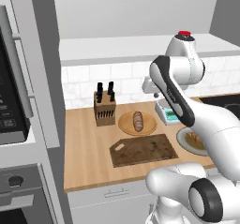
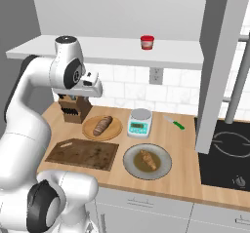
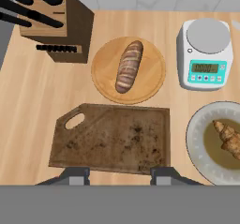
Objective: From the different types of pastries on the counter, select a croissant and place it on the cutting board. Then retrieve a jar of jam from the cabinet and place it alongside the croissant on the cutting board.
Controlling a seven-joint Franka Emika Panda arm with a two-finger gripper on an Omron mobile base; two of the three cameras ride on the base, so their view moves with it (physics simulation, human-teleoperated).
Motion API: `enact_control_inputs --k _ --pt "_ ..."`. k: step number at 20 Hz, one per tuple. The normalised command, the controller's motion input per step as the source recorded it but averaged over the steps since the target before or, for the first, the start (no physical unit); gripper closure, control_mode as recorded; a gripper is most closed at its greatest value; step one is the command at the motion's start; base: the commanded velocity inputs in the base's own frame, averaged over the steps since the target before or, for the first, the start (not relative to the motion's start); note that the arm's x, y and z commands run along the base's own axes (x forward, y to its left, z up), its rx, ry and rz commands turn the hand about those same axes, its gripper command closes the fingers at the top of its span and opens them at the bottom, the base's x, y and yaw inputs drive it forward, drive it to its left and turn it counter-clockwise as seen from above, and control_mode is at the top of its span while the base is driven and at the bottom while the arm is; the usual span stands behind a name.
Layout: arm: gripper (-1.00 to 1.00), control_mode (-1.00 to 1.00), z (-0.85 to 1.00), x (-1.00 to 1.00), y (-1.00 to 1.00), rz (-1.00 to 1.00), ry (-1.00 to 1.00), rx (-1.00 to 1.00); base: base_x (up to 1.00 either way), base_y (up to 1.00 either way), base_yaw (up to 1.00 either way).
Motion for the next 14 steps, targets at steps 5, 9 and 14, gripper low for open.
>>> enact_control_inputs --k 5,9,14 --pt "-1.0 -1.0 0.0 0.06 0.03 0.0 0.0 0.0 0.0 0.0 0.0" --pt "-1.0 -1.0 0.14 0.0 0.0 0.0 0.0 -0.03 0.0 0.0 0.0" --pt "-1.0 -1.0 0.34 0.0 -0.29 0.0 0.0 -0.02 0.0 0.0 0.0"
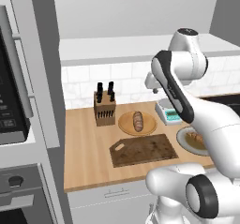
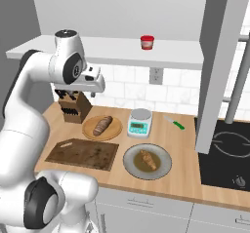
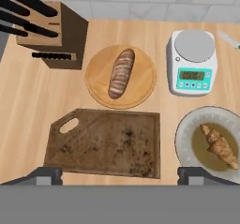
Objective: From the different types of pastries on the counter, select a croissant and place it on the cutting board. Then retrieve a jar of jam from the cabinet and place it alongside the croissant on the cutting board.
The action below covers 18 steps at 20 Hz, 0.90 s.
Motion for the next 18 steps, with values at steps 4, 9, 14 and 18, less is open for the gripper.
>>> enact_control_inputs --k 4,9,14,18 --pt "-1.0 -1.0 0.49 0.0 -0.54 0.0 0.0 0.0 0.0 0.0 0.0" --pt "-1.0 -1.0 0.47 0.0 -0.63 0.0 0.0 -0.01 0.0 0.0 0.0" --pt "-1.0 -1.0 0.42 0.0 -0.84 0.0 -0.01 -0.06 0.0 0.0 0.0" --pt "-1.0 -1.0 0.48 -0.06 -1.0 0.0 -0.07 -0.04 0.0 0.0 0.0"
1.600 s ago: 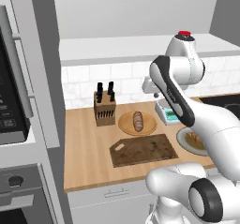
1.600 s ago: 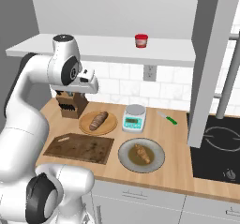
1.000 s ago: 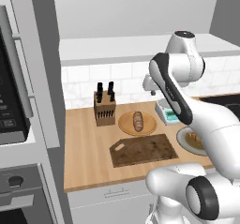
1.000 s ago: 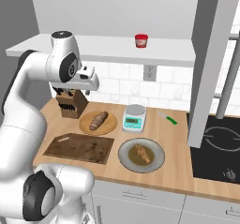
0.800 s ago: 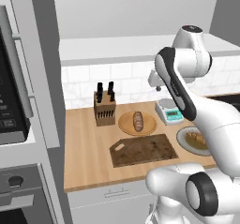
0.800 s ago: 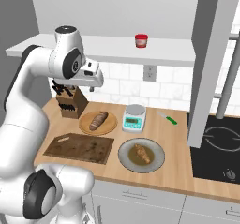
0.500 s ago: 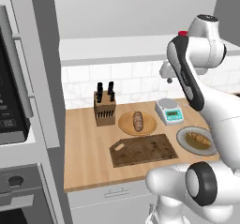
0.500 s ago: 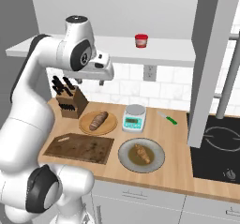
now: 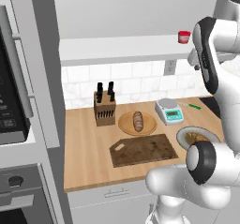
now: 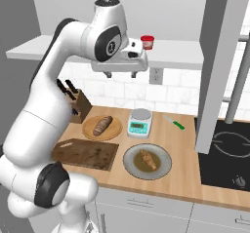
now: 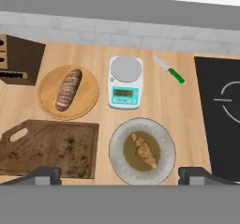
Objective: From the different types of pastries on the counter, select a croissant and place it on the cutting board. Then retrieve a jar of jam from the cabinet and place it alongside the croissant on the cutting board.
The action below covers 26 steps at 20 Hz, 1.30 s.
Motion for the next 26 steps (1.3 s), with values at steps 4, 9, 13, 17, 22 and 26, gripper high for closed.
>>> enact_control_inputs --k 4,9,13,17,22,26 --pt "-1.0 -1.0 0.08 0.01 -0.19 0.03 -0.02 0.0 0.0 0.0 0.0" --pt "-1.0 -1.0 0.0 0.53 0.0 -0.06 -0.24 -0.01 0.0 0.0 0.0" --pt "-1.0 -1.0 0.01 0.73 0.0 -0.09 -0.25 -0.01 0.0 0.0 0.0" --pt "-1.0 -1.0 0.01 0.64 0.05 -0.1 -0.21 0.0 0.0 0.0 0.0" --pt "-1.0 -1.0 0.12 0.59 0.01 -0.14 -0.12 0.03 0.0 0.0 0.0" --pt "-1.0 -1.0 0.32 0.57 -0.01 -0.09 -0.03 0.11 0.0 0.0 0.0"
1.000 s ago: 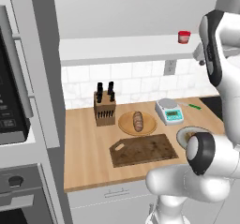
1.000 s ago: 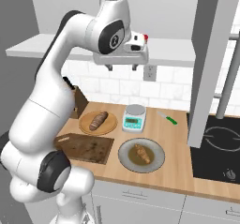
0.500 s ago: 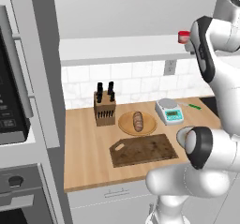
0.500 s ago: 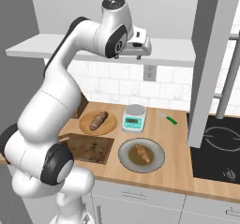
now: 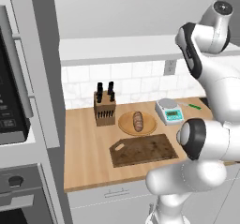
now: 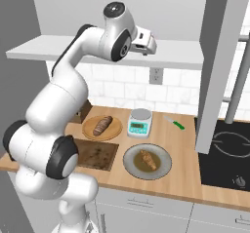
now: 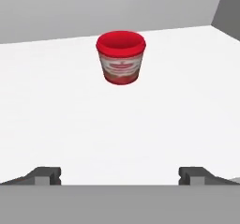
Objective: From the different types of pastries on the counter, select a croissant and place it on the cutting board. Then retrieve a jar of jam from the cabinet and place it alongside the croissant on the cutting board.
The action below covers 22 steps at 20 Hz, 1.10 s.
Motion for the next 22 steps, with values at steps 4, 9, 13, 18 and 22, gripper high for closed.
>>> enact_control_inputs --k 4,9,13,18,22 --pt "-1.0 -1.0 0.44 0.46 -0.29 0.0 0.0 0.18 0.0 0.0 0.0" --pt "-1.0 -1.0 0.21 0.3 -0.38 0.04 0.0 0.12 0.0 0.0 0.0" --pt "-1.0 -1.0 0.0 0.17 0.0 0.0 -0.01 -0.01 0.0 0.0 0.0" --pt "-1.0 -1.0 0.0 0.06 0.0 0.0 -0.07 -0.02 0.0 0.0 0.0" --pt "-1.0 -1.0 -0.25 0.0 0.0 0.09 -0.11 0.0 0.0 0.0 0.0"
